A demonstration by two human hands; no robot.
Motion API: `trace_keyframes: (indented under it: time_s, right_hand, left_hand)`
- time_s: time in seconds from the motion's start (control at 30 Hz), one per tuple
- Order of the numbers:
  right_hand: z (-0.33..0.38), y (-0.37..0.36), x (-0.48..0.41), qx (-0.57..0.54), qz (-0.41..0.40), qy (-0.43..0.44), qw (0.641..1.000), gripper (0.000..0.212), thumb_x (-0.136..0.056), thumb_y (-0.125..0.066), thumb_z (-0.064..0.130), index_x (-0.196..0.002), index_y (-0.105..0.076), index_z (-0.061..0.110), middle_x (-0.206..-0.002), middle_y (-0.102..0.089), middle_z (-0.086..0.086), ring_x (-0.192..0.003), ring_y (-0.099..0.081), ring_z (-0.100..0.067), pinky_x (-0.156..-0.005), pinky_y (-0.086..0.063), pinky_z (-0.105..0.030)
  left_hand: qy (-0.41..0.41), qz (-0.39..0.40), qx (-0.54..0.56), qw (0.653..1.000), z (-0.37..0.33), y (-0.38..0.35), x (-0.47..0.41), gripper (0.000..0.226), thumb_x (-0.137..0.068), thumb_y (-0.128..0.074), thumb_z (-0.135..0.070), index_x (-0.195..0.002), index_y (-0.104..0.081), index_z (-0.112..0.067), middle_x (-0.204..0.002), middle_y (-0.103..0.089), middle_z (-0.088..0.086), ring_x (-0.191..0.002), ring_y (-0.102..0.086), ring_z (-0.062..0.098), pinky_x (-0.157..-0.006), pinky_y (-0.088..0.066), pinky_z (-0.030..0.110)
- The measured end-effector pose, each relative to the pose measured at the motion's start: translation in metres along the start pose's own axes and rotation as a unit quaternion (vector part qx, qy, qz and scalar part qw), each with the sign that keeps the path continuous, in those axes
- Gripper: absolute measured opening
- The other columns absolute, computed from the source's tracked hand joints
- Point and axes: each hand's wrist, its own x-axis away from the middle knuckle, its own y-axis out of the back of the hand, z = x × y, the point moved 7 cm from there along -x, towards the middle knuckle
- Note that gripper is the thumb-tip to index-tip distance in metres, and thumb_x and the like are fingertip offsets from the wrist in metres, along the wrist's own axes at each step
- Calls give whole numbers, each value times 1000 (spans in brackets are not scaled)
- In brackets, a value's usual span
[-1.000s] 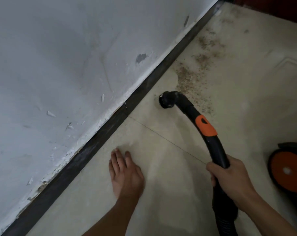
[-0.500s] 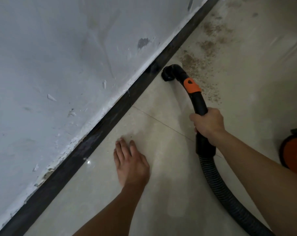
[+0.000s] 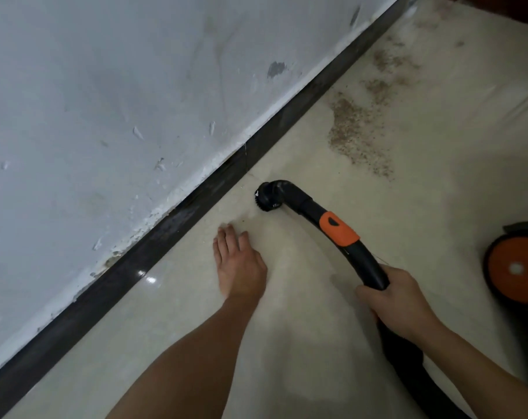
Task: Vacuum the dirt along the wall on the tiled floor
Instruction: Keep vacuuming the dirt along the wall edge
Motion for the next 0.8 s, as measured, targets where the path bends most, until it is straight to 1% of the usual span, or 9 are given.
trace_keyframes:
  time_s: [0.03,0.1,0.2,0.3,0.37,0.53,0.63,0.7,0.8]
  right_hand:
    - [4,1,0,3,-5,8,1000,15,-79,-68,3,-73,-55,2,-54,-48,-3,-43,-44,-14,-45,-38,-26]
    - [19,-1,-4,15,-16,27,999,12,-78,-69,7,-74,-58,9,-57,-54,-4,-46,-49,-18,-46,-40,-25]
    - [42,-11,-12,36,-29,51,998,15,-76,-71,15,-72,-57,19,-60,-61,-6,-50,-58,-22,-49,-45,-27]
    - [45,-33,-2,46,9,66,997,14,-76,-71,18,-73,-57,19,-62,-61,-7,-52,-60,-25,-53,-49,-31]
    - [33,-37,12,68,23,60,996,12,-76,-72,18,-77,-60,18,-66,-63,-7,-57,-62,-25,-53,-48,-31]
    - [-6,-5,36,51,-27,20,998,13,-75,-74,14,-73,-61,17,-60,-60,-3,-51,-56,-20,-50,-44,-30]
    - [-6,-16,46,75,-1,28,997,13,-74,-74,21,-77,-61,23,-65,-64,-1,-57,-62,-20,-54,-49,-32]
    - [-9,-23,53,103,4,35,994,15,-74,-73,27,-78,-59,24,-67,-63,1,-61,-63,-18,-54,-48,-30]
    - [-36,0,64,84,-63,-9,994,15,-76,-71,26,-78,-56,23,-67,-63,-1,-60,-62,-20,-55,-49,-32]
  left_hand:
    - [-3,-7,25,1000,1,3,1,31,-91,-47,-6,-120,-58,0,-148,-38,25,-142,-26,39,-120,-16,46]
    - [-6,-18,68,998,7,14,7,25,-87,-53,0,-110,-62,3,-140,-47,25,-136,-36,40,-115,-29,47]
    - [1,-23,53,998,40,33,37,25,-85,-55,-4,-108,-63,0,-135,-50,22,-129,-42,38,-108,-38,49]
    - [6,-20,23,1000,78,46,72,36,-88,-44,-16,-118,-59,-3,-142,-45,18,-133,-37,35,-110,-35,46]
    - [-3,-18,-2,1000,88,44,78,40,-89,-40,-18,-123,-56,-3,-146,-42,19,-136,-34,34,-112,-31,45]
    - [12,-3,-26,1000,87,40,76,43,-88,-37,-19,-125,-54,-3,-146,-39,20,-135,-33,37,-112,-31,47]
    - [13,8,-42,999,88,42,77,46,-89,-33,-22,-127,-52,-4,-148,-37,20,-137,-31,37,-113,-29,48]
    - [17,23,-63,998,86,43,78,41,-91,-38,-18,-127,-51,-4,-148,-36,22,-138,-30,39,-114,-27,49]
    - [-24,42,-86,995,69,43,69,32,-83,-53,-3,-115,-58,-2,-137,-45,27,-129,-39,43,-110,-32,55]
